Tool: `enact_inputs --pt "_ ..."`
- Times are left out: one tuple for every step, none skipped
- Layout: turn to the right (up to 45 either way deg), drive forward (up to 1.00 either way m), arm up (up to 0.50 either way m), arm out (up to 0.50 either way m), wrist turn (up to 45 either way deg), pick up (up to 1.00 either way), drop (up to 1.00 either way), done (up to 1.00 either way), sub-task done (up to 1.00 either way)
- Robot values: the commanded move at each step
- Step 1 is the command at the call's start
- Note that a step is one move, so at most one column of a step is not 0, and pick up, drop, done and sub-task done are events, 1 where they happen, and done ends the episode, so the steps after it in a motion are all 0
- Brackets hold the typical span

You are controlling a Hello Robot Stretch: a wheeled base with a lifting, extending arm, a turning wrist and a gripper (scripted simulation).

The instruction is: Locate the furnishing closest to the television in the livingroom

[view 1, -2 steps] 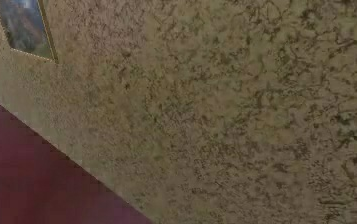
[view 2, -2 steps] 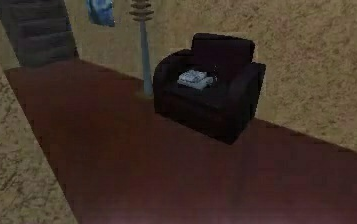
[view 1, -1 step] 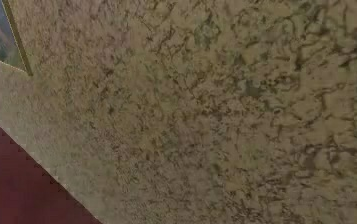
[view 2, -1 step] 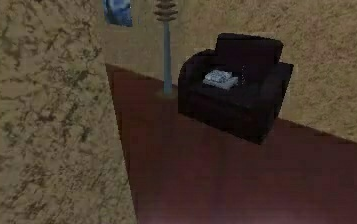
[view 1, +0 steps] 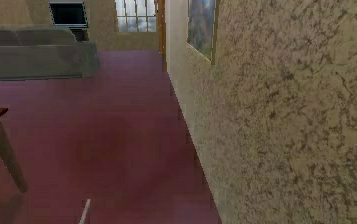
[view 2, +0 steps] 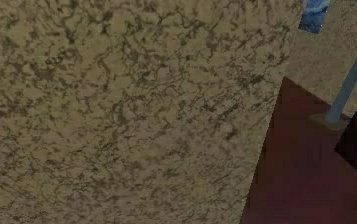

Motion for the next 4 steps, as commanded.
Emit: enact_inputs --pt "0.0 0.15 0.00 0.00 0.0 0.00 0.00 0.00 0.00" --pt "-18.0 0.00 0.00 0.00 0.0 0.00 0.00 0.00 0.00" --pt "0.0 1.00 0.00 0.00 0.0 0.00 0.00 0.00 0.00" --pt "-6.0 0.00 0.00 0.00 0.0 0.00 0.00 0.00 0.00"
